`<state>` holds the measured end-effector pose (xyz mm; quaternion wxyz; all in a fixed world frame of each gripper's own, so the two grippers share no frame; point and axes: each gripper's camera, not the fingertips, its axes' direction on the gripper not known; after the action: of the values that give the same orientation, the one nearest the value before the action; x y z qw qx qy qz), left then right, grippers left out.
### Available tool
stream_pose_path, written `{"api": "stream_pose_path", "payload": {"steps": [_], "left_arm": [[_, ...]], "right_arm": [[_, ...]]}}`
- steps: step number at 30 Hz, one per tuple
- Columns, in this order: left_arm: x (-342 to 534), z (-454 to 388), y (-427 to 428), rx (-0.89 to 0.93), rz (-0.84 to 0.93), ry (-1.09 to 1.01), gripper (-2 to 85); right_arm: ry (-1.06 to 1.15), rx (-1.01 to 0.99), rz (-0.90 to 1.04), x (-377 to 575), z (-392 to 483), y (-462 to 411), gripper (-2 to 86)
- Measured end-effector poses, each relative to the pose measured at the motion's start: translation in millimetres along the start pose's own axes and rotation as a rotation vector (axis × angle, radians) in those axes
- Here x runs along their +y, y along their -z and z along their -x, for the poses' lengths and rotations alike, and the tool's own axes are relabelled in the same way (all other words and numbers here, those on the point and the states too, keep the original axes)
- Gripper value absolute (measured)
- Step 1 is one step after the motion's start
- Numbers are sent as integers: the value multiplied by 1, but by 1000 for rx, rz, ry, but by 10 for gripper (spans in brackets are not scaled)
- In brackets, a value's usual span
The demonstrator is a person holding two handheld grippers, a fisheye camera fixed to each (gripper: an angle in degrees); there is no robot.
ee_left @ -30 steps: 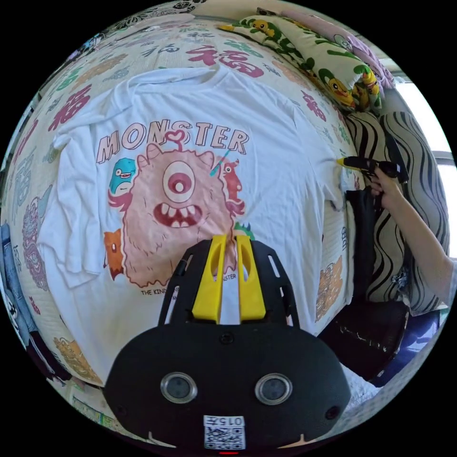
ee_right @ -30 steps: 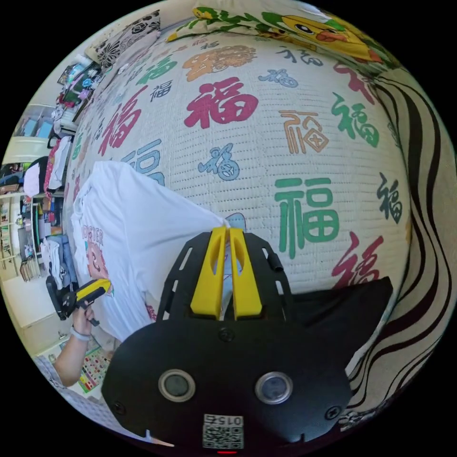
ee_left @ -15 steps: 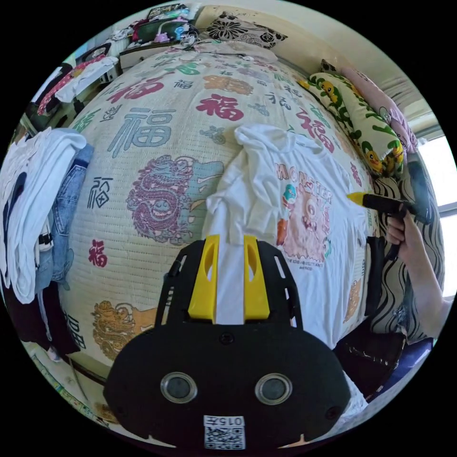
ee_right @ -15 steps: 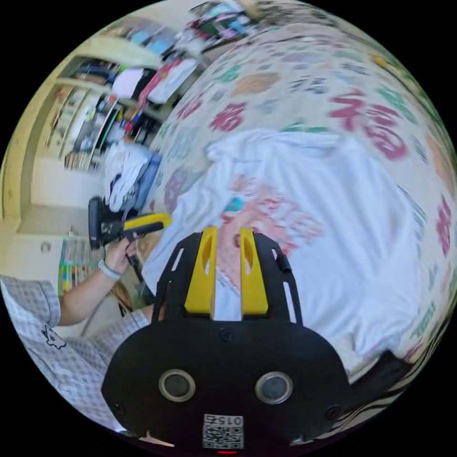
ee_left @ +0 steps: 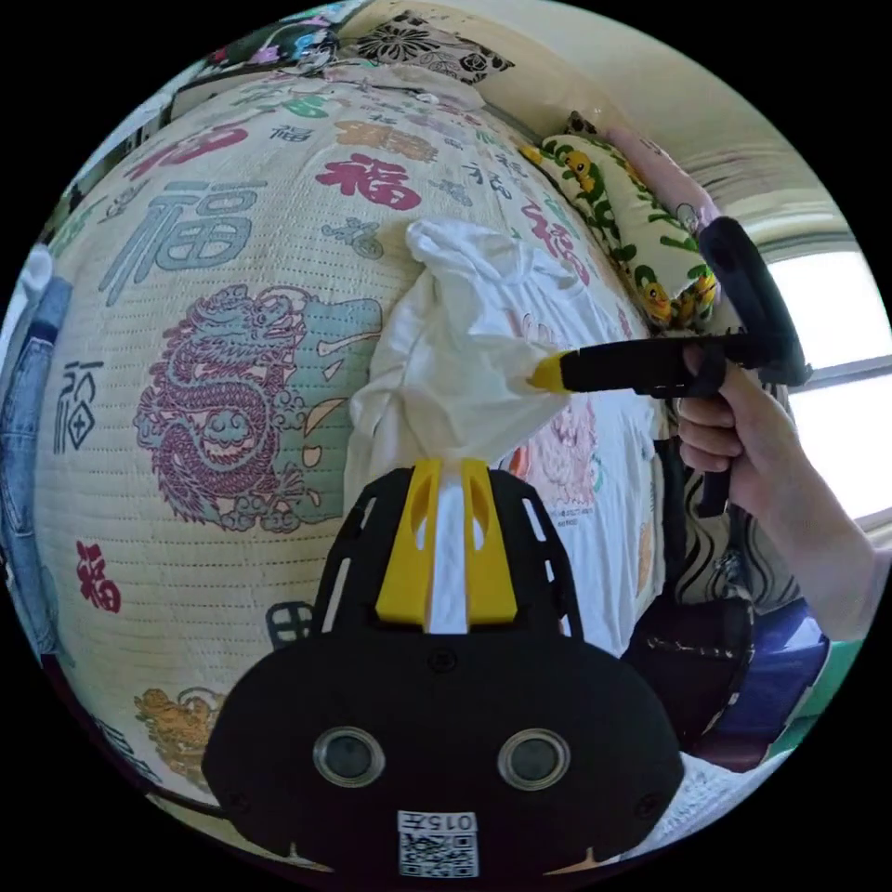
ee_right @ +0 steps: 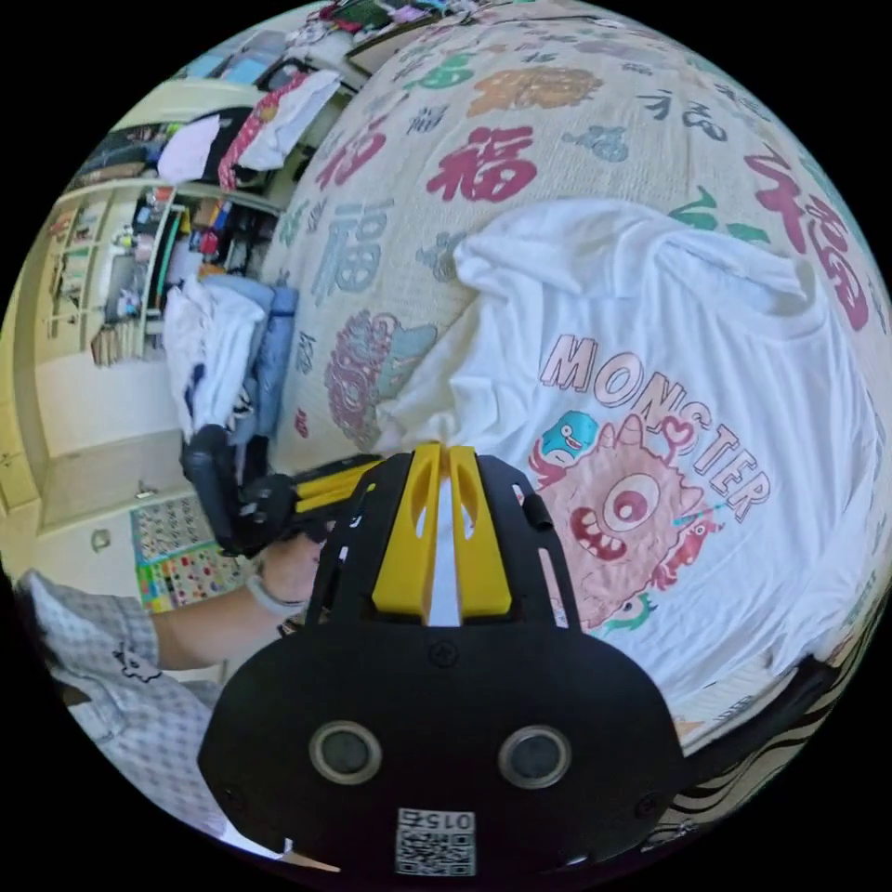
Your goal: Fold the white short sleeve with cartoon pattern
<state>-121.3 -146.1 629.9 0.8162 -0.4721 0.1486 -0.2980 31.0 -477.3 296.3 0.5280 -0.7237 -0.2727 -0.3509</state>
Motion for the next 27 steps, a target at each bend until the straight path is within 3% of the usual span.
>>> {"api": "stream_pose_path", "payload": {"steps": [4,9,12,14,21,24,27], "left_arm": [[-3,35,58,118,-230,92,-6],[-14,92,125,37,-434,195,-7],[-15,131,133,-53,-419,323,-4],[-12,149,128,-87,-361,397,3],[-8,158,128,-95,-288,327,83],[-18,165,112,-16,-243,351,73],[-27,162,114,-83,-239,338,8]], "right_arm": [[38,-102,-163,-24,31,37,4],[170,-177,-242,-101,97,26,11],[210,-84,-136,-152,133,-26,26],[149,36,56,-175,138,-70,51],[258,173,-66,-150,132,-5,82],[256,174,27,-156,122,-2,76],[290,149,159,-165,134,-30,75]]}}
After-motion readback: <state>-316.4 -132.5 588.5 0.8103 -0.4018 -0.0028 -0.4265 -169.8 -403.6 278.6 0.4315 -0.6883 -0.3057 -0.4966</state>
